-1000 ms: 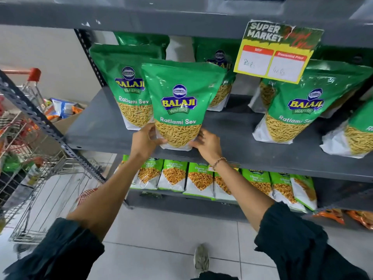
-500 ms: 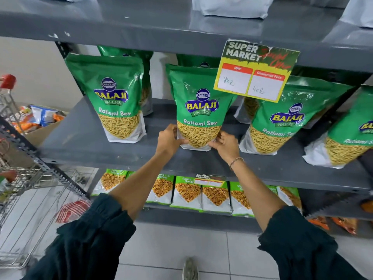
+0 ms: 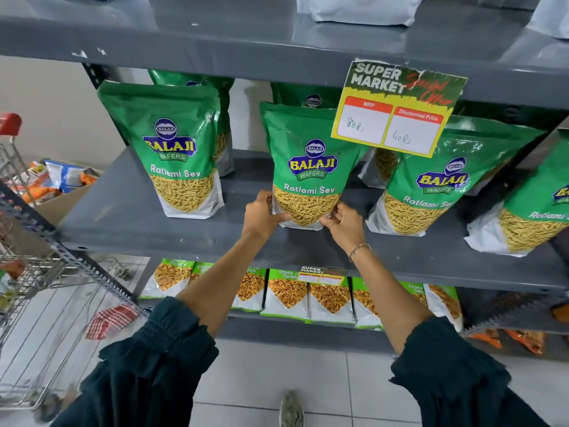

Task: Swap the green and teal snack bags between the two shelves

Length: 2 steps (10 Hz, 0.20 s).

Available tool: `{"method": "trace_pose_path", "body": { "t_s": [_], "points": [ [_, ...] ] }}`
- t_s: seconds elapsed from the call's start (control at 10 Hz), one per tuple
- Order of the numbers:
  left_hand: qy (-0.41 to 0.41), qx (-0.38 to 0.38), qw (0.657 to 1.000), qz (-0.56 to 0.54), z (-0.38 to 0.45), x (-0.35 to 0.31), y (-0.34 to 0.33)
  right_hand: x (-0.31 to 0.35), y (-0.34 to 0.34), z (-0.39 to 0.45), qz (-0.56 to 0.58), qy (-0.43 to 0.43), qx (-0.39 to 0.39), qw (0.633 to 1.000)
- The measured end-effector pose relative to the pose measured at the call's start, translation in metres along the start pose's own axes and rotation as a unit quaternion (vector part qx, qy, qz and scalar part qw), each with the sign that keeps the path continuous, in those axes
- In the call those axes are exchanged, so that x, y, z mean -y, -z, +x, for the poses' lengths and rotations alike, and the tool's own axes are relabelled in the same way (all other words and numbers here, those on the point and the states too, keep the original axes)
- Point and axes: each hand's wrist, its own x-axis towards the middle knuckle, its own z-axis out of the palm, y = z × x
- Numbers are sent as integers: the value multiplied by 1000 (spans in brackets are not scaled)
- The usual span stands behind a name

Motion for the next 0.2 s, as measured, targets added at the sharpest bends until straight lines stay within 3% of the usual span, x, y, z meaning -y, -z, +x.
{"method": "trace_pose_path", "body": {
  "t_s": [0.2],
  "points": [
    [-8, 39, 998, 38, -15, -15, 2, -5, -4, 1, -44, 5, -21, 999]
  ]
}}
